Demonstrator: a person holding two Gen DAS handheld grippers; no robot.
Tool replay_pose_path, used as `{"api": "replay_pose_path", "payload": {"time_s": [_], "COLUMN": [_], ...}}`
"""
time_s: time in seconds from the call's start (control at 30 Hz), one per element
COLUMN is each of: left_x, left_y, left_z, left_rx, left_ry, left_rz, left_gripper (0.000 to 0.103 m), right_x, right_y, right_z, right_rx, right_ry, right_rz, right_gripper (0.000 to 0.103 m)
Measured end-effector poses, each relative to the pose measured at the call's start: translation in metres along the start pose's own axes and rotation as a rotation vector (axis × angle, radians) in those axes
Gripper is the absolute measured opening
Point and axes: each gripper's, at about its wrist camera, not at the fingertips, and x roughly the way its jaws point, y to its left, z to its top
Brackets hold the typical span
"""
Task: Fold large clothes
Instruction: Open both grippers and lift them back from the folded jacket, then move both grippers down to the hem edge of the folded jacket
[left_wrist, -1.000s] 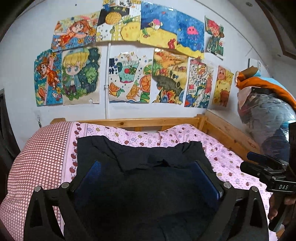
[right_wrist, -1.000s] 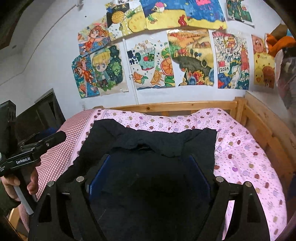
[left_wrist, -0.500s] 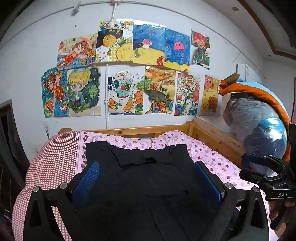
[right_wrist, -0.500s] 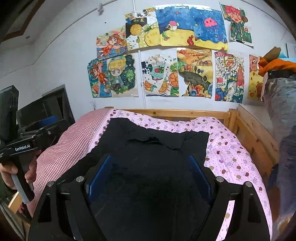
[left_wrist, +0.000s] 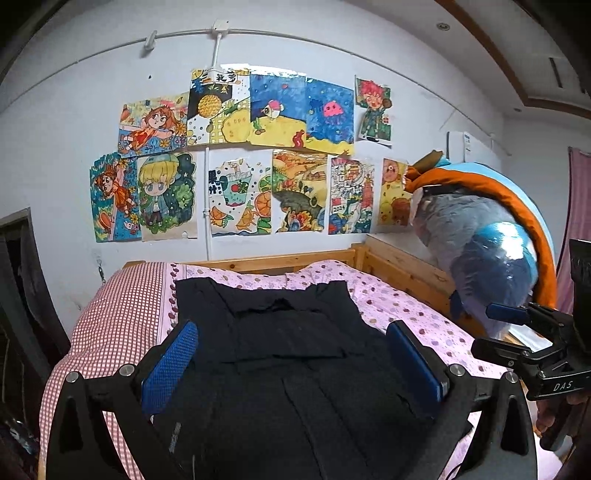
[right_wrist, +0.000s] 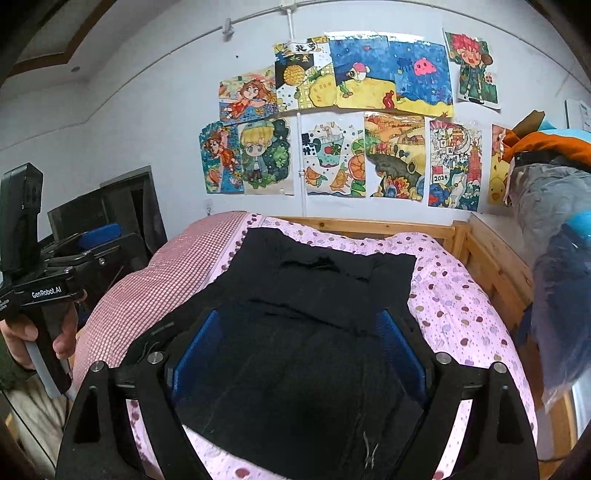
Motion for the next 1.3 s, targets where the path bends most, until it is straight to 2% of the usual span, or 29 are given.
{"api": "replay_pose_path", "payload": {"time_s": [0.33,0.63,0.83,1.3], "left_x": [-0.042,-0.051,-0.046,-0.016], "left_y": [-0.014,-0.014,-0.002,0.024], "left_z": [-0.037,-0.081,-0.104,-0.157], "left_rx": [0.036,0.061,0.040,0.072], "left_ry": [-0.004,0.027,0.048,0.109], "left_rz": [-0.029,-0.021,-0.003,0.058], "left_gripper": [0.103,0.103,0.103,0.103], "right_x": [-0.041,-0.047,-0.037,0.017], "right_y": [0.021,0.023,0.021,0.021], "right_z": [-0.048,-0.085,-0.104,-0.152], "right_rx": [-0.023,-0.039,-0.040,-0.033], "right_ry": [0.029,0.065,0.076,0.136], "right_rz": [0.030,0.015,-0.004,-0.019], "right_gripper": [0.085,0.086,0.086,0.086]}}
